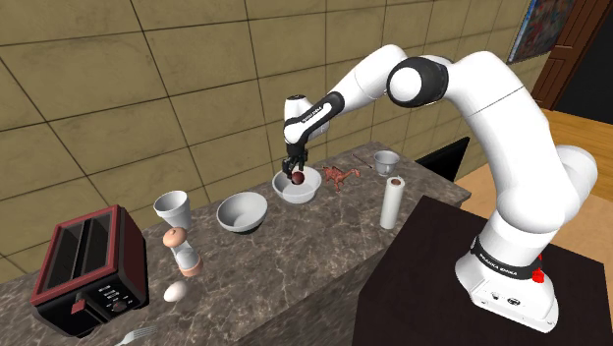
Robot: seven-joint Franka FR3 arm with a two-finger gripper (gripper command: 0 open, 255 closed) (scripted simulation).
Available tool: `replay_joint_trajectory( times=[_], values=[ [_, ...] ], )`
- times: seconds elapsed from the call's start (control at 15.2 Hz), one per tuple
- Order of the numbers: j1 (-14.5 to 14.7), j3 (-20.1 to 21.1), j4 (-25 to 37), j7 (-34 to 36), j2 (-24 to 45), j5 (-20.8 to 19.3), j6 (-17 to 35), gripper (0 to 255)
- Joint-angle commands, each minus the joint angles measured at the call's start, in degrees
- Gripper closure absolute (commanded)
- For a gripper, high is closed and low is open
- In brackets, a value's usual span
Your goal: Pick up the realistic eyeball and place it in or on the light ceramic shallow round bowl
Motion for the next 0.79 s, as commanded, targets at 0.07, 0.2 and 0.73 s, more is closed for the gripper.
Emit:
replay_joint_trajectory(
  times=[0.07,0.2,0.73],
  values=[
    [0.00,0.00,0.00,0.00,0.00,0.00,0.00,0],
    [0.00,0.00,0.00,0.00,0.00,0.00,0.00,0],
    [-0.88,0.73,-1.51,-0.38,-5.35,0.74,-3.85,0]
  ],
)
